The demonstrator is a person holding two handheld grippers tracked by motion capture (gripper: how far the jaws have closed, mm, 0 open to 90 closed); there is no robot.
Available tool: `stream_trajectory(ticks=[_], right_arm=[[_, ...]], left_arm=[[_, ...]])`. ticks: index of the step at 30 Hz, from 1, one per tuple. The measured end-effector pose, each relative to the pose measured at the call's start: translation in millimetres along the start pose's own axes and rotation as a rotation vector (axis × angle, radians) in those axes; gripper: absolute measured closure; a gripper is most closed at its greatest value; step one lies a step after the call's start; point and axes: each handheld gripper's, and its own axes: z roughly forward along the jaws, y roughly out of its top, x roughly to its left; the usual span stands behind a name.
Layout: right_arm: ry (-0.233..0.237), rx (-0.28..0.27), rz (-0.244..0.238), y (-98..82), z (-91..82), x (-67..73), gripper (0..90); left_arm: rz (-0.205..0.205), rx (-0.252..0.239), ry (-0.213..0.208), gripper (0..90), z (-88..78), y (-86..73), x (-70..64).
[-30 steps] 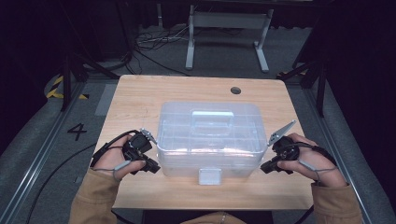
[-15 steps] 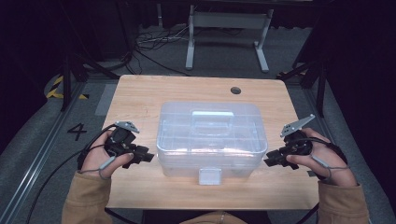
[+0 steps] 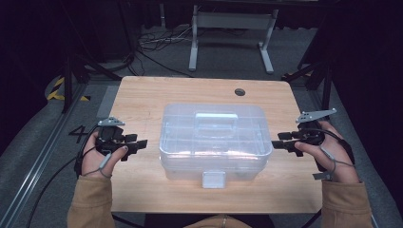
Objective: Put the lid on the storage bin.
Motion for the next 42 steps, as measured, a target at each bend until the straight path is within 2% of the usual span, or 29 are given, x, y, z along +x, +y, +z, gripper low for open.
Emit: stream_trajectory(ticks=[1, 2, 3, 5, 7, 8, 11, 19, 29, 31, 35, 38, 42], right_arm=[[0.000, 0.000, 0.000, 0.0, 0.0, 0.0, 49.8], [-0.033, -0.028, 0.015, -2.3, 0.6, -8.2, 47.2], [-0.033, -0.028, 0.015, -2.3, 0.6, -8.2, 47.2], [-0.069, -0.063, 0.054, -8.5, 1.5, -20.5, 45.5], [-0.078, -0.072, 0.066, -10.3, 1.9, -23.5, 45.2], [-0.098, -0.088, 0.089, -13.6, 3.0, -28.8, 44.3], [-0.106, -0.103, 0.123, -18.3, 6.2, -36.5, 42.6], [-0.138, -0.090, 0.167, -31.7, 20.9, -53.9, 42.6], [-0.154, -0.077, 0.190, -43.3, 41.9, -67.9, 42.6], [-0.149, -0.065, 0.194, -46.0, 46.0, -71.0, 42.6], [-0.179, -0.048, 0.193, -51.1, 52.7, -77.0, 46.2], [-0.181, -0.027, 0.210, -55.7, 58.1, -81.4, 47.4], [-0.194, -0.006, 0.216, -61.2, 66.1, -86.3, 47.6]], left_arm=[[0.000, 0.000, 0.000, 46.5, 0.0, 0.0, 0.0], [-0.003, -0.026, 0.013, 46.5, 2.5, 0.2, 2.8], [-0.003, -0.026, 0.013, 45.2, 2.5, 0.2, 2.8], [-0.009, -0.063, 0.033, 43.1, 8.5, 0.1, 6.5], [-0.018, -0.067, 0.034, 42.0, 11.2, 0.0, 7.4], [-0.020, -0.069, 0.037, 41.6, 16.5, -0.3, 10.0], [-0.021, -0.067, 0.045, 40.7, 22.0, -0.9, 12.4], [-0.038, -0.048, 0.079, 39.9, 41.8, -6.3, 23.4], [-0.072, -0.013, 0.120, 39.2, 53.0, -16.4, 38.5], [-0.084, -0.009, 0.126, 39.0, 55.9, -18.8, 41.6], [-0.099, 0.004, 0.134, 38.8, 60.4, -22.8, 46.5], [-0.095, 0.023, 0.160, 38.6, 64.3, -26.0, 49.5], [-0.098, 0.041, 0.169, 37.9, 68.3, -29.0, 51.7]])
